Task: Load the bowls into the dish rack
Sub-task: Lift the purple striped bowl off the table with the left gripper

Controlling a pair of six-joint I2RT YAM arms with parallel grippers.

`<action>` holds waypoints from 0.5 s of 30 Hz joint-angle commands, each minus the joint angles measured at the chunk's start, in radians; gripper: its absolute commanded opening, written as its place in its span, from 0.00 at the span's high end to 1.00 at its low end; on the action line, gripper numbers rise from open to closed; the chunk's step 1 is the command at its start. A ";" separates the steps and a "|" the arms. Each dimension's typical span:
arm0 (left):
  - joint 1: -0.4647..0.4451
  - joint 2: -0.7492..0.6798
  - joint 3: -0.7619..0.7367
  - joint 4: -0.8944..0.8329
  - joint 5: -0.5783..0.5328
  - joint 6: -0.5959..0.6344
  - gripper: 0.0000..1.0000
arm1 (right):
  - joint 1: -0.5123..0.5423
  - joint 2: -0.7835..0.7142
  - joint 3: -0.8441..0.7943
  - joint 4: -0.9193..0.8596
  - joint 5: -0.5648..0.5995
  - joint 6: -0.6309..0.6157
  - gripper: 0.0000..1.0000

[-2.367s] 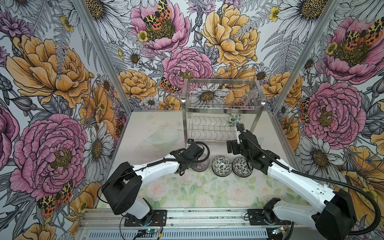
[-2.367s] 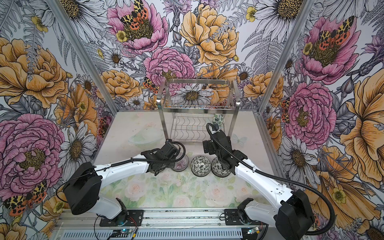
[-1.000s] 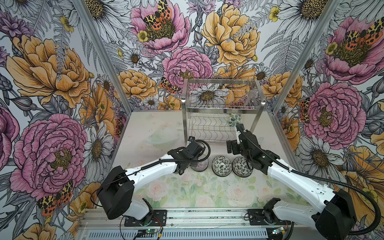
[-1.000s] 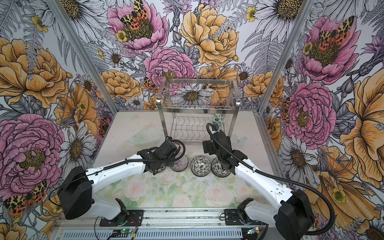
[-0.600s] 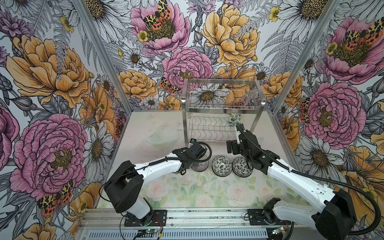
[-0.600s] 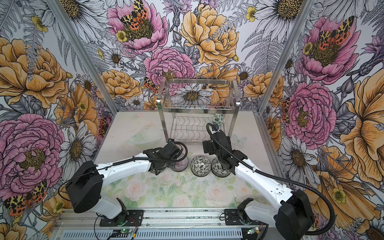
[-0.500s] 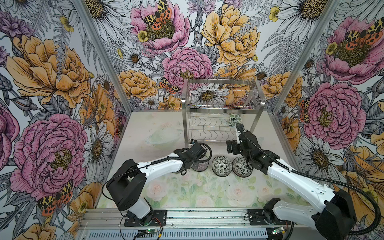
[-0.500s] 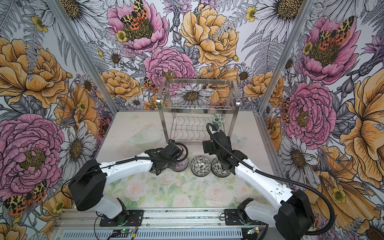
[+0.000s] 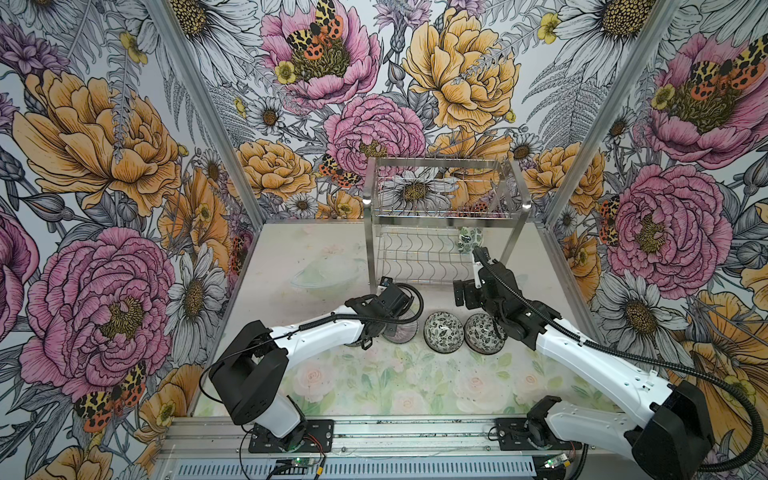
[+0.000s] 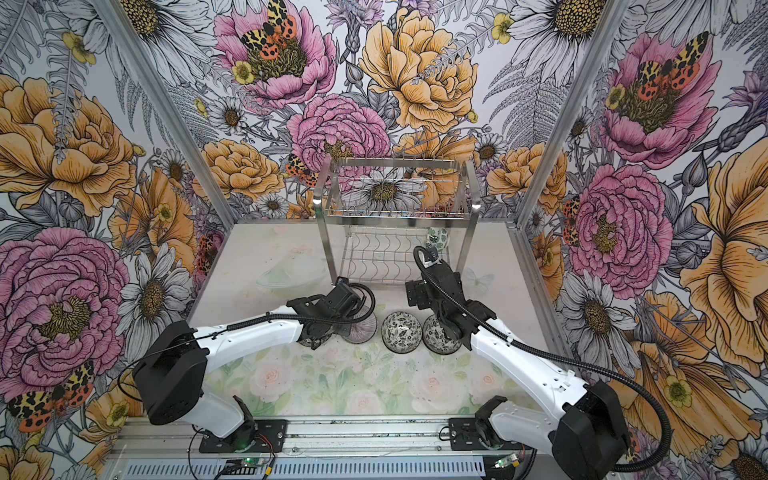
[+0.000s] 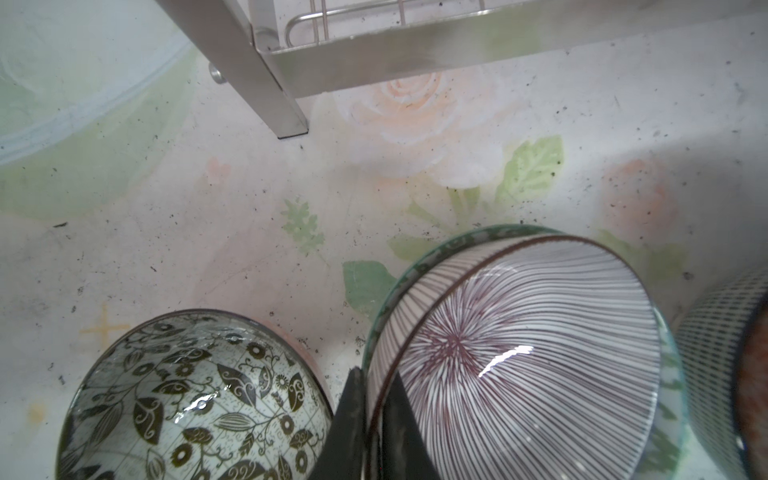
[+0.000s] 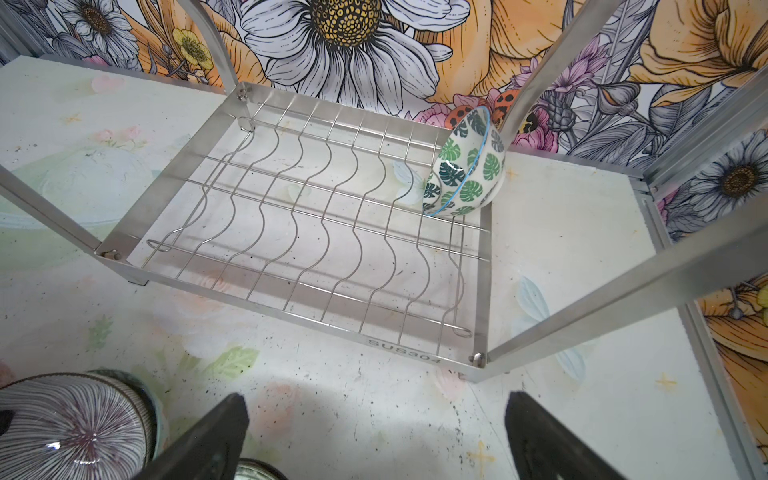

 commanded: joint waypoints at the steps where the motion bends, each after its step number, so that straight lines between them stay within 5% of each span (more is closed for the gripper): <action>1: 0.002 -0.039 0.018 0.000 -0.011 0.001 1.00 | -0.008 -0.029 -0.001 0.006 -0.006 -0.008 0.01; 15: 0.037 -0.197 0.057 0.124 -0.018 0.013 1.00 | -0.006 -0.052 0.080 -0.048 -0.082 0.001 0.01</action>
